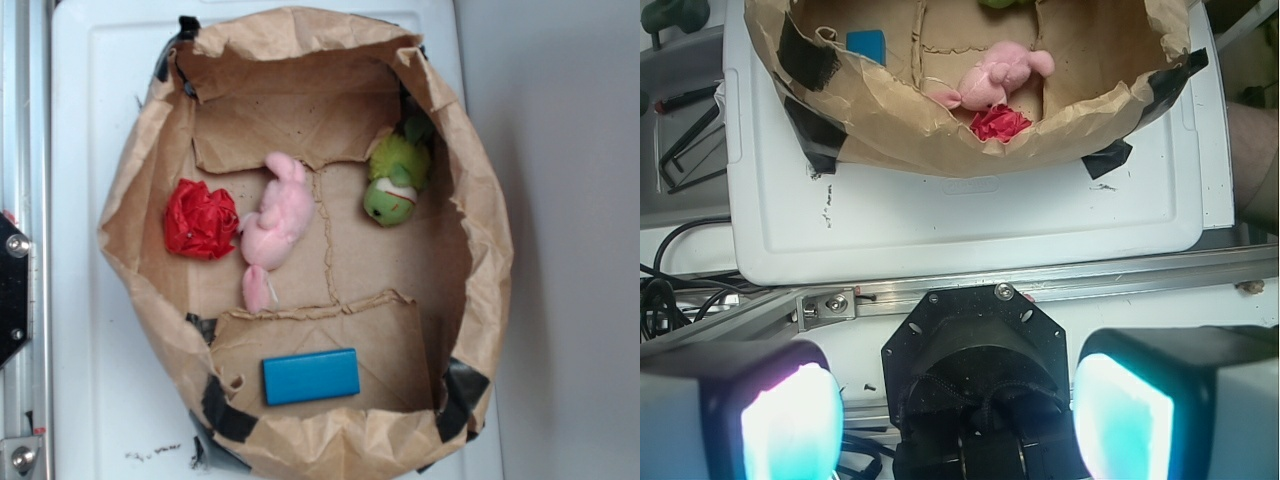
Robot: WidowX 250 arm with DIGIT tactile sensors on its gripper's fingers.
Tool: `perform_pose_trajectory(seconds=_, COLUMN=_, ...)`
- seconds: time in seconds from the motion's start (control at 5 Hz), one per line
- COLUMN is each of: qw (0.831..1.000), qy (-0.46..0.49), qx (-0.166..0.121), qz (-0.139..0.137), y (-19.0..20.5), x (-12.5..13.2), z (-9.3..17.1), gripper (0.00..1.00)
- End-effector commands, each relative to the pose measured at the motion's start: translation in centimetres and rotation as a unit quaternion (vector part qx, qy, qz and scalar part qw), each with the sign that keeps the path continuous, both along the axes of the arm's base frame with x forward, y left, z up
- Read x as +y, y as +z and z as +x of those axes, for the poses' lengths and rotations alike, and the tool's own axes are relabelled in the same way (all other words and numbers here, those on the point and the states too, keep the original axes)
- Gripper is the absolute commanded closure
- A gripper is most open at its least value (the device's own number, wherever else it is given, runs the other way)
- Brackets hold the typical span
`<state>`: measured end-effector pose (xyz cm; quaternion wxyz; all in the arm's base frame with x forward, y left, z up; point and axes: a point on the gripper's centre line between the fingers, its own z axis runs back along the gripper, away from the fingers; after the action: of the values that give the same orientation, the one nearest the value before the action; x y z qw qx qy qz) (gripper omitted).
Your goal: Grab the green animal.
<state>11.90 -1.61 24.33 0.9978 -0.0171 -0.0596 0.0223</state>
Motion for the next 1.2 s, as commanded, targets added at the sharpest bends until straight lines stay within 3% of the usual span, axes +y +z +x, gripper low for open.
perform_pose_trajectory(seconds=0.0, qw=1.0, qy=0.0, qx=0.0, qz=0.0, y=0.0, x=0.0, z=0.0, gripper=0.0)
perform_pose_trajectory(seconds=0.4, qw=0.999, qy=0.032, qx=-0.037, qz=0.001, y=-2.2, x=2.0, z=5.5, gripper=0.0)
perform_pose_trajectory(seconds=0.8, qw=0.994, qy=0.084, qx=-0.067, qz=0.008, y=-4.1, x=3.3, z=9.3, gripper=0.0)
perform_pose_trajectory(seconds=1.0, qw=0.989, qy=0.091, qx=-0.113, qz=0.023, y=-5.4, x=2.2, z=10.7, gripper=0.0)
